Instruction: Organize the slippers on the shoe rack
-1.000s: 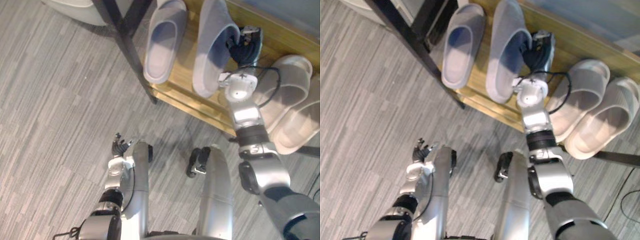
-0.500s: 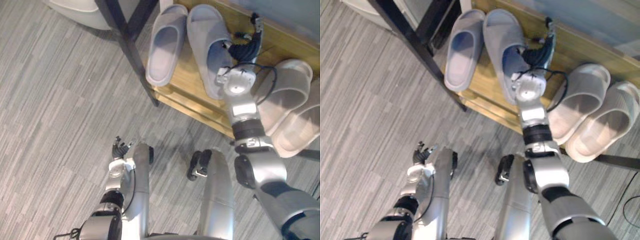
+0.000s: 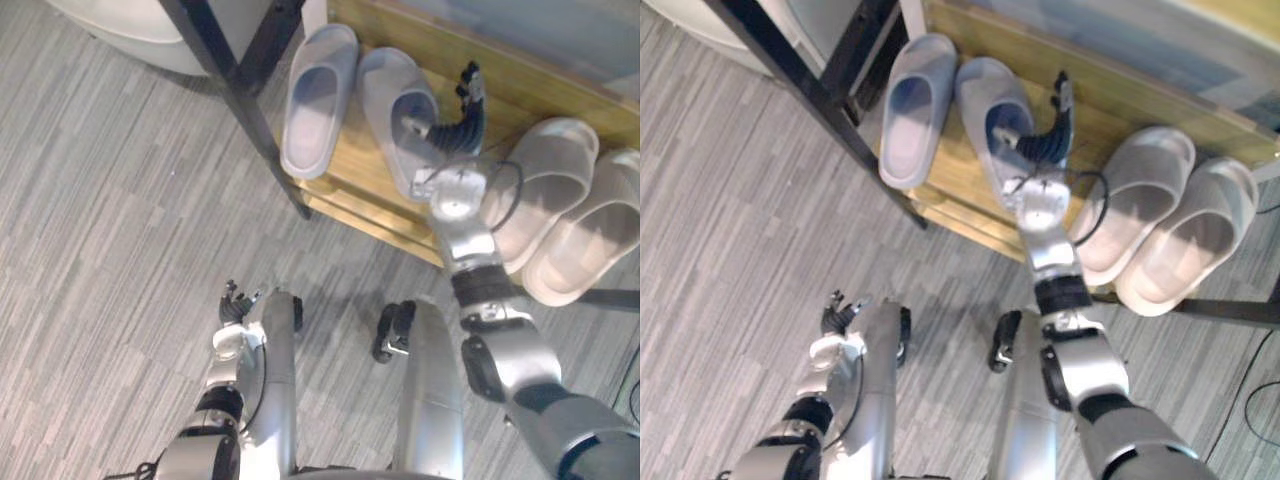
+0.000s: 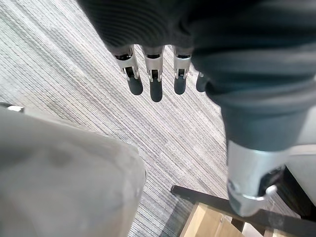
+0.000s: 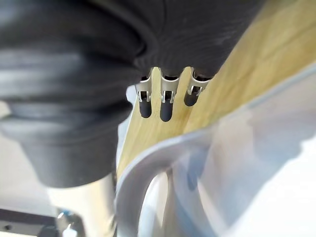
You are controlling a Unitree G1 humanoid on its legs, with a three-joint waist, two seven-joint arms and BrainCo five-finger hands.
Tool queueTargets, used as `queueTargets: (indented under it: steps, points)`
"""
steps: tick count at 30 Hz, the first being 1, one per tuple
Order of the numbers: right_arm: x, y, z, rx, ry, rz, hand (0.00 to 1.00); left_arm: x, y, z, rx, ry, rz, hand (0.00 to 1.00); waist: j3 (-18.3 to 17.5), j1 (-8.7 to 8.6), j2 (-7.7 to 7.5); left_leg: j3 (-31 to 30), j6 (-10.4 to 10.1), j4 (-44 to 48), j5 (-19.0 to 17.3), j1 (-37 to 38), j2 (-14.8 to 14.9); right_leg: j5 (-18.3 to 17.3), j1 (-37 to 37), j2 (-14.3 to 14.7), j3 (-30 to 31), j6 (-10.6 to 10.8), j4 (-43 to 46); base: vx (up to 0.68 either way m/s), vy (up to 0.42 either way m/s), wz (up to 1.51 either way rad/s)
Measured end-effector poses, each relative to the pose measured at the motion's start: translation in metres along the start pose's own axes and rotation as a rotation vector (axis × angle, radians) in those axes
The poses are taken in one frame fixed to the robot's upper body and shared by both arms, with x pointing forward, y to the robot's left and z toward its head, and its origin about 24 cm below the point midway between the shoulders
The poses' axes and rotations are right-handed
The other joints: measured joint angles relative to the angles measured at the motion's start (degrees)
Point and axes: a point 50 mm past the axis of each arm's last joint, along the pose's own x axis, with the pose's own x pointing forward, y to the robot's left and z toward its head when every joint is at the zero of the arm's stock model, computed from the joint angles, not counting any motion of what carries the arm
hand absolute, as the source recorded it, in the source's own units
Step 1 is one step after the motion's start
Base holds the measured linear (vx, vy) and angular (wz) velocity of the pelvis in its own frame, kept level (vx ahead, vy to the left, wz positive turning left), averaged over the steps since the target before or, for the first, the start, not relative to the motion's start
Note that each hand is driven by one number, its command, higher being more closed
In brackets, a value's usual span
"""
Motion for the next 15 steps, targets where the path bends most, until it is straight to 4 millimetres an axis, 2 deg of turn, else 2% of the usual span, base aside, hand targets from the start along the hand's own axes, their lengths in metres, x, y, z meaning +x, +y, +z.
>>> queueTargets:
  steps: [3,8,15]
  points:
    - [-0.009,-0.001,-0.010,0.000,0.031,0.003,0.00,-0.001,0.001,-0.002,-0.007,0.008,0.006,0.00,-0.01,0.00,-0.03,0.10,0.00,-0.22,0.00,0.47,0.00,-0.06,0.49,-0.02,0.00,0.08,-0.17,0.00,0.000,0.00]
    - [-0.021,-0.003,-0.016,0.020,0.045,0.004,0.00,-0.001,0.003,-0.003,-0.011,0.011,0.015,0.00,-0.02,-0.23,-0.05,0.15,0.00,-0.22,0.00,0.55,0.04,-0.06,0.56,-0.02,0.01,0.09,-0.20,0.00,0.000,0.00]
    - [-0.052,0.000,-0.038,0.062,0.129,0.037,0.00,-0.001,0.007,-0.008,-0.014,0.043,0.025,0.00,0.13,-0.48,-0.31,0.37,0.00,-0.81,0.00,2.31,0.25,-0.10,2.28,0.01,-0.05,0.17,-0.70,0.00,0.000,0.00]
